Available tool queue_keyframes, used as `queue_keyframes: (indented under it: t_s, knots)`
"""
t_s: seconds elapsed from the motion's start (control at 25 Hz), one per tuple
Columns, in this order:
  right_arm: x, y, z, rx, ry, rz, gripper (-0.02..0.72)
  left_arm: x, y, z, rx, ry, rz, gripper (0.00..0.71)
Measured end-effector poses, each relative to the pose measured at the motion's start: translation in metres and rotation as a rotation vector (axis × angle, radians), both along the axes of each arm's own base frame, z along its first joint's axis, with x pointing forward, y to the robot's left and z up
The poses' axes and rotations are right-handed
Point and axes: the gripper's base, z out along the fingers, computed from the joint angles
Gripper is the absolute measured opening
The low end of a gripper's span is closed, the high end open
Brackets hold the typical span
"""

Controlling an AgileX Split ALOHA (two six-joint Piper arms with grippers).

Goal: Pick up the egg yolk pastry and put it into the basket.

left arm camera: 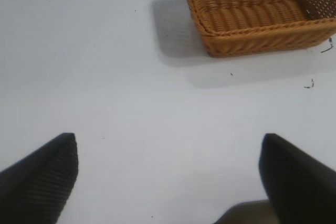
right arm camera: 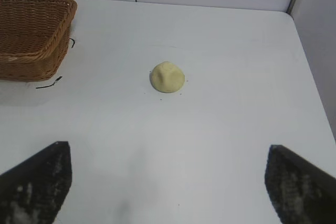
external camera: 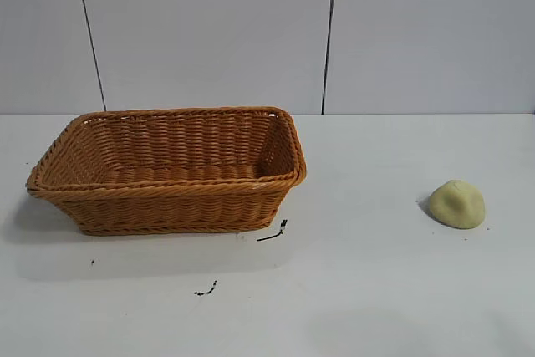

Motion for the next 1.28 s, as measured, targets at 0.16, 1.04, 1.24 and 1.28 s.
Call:
queue_keyframes:
  t_s: [0.16, 1.04, 1.24, 1.28]
  knots:
    - [0.000, 0.000, 0.000, 0.000, 0.000, 0.000, 0.693, 0.000, 0.000, 0.000, 0.000, 0.000, 0.000, 0.696]
    - [0.195, 0.008, 0.031, -0.024, 0.540, -0.002, 0.693, 0.000, 0.000, 0.000, 0.000, 0.000, 0.000, 0.696]
    - [0.271, 0.012, 0.002, -0.033, 0.710, -0.002, 0.693, 0.000, 0.000, 0.000, 0.000, 0.000, 0.000, 0.696]
    - [0.284, 0.012, 0.000, -0.035, 0.724, -0.002, 0.693, 0.000, 0.000, 0.000, 0.000, 0.000, 0.000, 0.696]
